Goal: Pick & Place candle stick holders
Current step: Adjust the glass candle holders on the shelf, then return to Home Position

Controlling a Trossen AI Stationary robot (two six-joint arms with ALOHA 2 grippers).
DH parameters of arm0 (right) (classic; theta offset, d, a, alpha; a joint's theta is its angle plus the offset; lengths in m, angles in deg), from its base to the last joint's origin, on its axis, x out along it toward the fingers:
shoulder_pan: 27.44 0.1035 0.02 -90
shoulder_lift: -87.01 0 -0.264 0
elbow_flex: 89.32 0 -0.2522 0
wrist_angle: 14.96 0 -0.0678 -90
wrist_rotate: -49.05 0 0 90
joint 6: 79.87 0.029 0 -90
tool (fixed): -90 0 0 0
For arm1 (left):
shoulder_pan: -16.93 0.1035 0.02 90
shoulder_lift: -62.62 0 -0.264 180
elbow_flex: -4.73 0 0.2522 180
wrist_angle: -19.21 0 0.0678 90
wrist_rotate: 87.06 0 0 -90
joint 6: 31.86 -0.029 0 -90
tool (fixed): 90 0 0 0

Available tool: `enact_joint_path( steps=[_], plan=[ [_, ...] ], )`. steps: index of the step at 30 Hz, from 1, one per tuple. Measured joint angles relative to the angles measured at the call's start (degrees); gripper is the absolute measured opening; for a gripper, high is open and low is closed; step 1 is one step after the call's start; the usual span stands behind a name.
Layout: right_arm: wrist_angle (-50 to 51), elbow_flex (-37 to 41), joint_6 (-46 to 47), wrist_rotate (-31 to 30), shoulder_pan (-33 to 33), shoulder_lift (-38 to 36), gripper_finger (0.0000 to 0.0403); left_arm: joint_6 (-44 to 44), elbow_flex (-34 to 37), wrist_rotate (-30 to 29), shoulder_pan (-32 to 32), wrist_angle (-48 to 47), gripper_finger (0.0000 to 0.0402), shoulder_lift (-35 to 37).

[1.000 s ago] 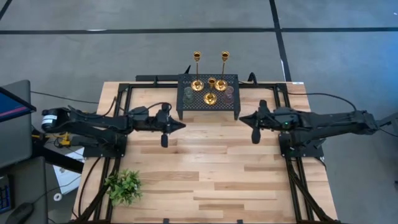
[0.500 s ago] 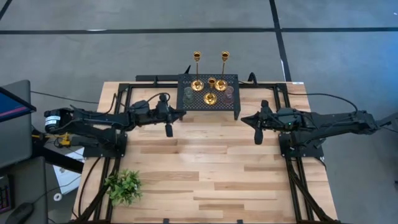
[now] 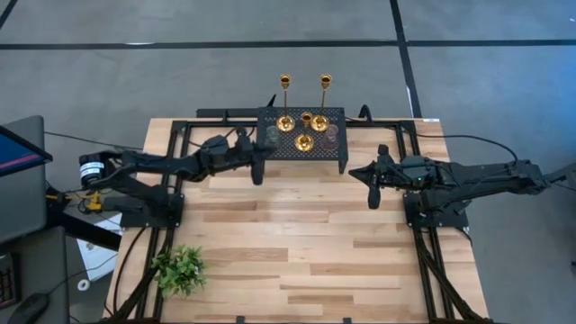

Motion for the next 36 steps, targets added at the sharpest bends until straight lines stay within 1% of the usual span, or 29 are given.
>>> enact_joint_path(
  steps=[6,22,28,33,36],
  plan=[
    [0.0,0.0,0.0,-0.02,0.0,0.0,0.0,0.0,-0.48,-0.09,2.07,0.13,0.0002,-2.05],
    [0.0,0.0,0.02,-0.13,-0.02,0.0,0.0,-0.1,-0.48,-0.27,5.72,0.96,0.0002,-2.11],
    [-0.02,0.0,0.03,-2.01,0.0,0.0,0.0,-0.17,-0.48,-0.33,6.17,1.94,0.0002,-2.09],
    [-0.02,0.0,0.08,-2.1,0.0,0.0,0.0,-0.17,-0.48,-0.23,6.13,2.06,0.0002,-2.09],
    [-0.02,0.0,0.2,-2.06,0.0,0.0,0.0,0.71,-0.48,1.71,5.99,2.12,0.0002,-2.09]
  ],
)
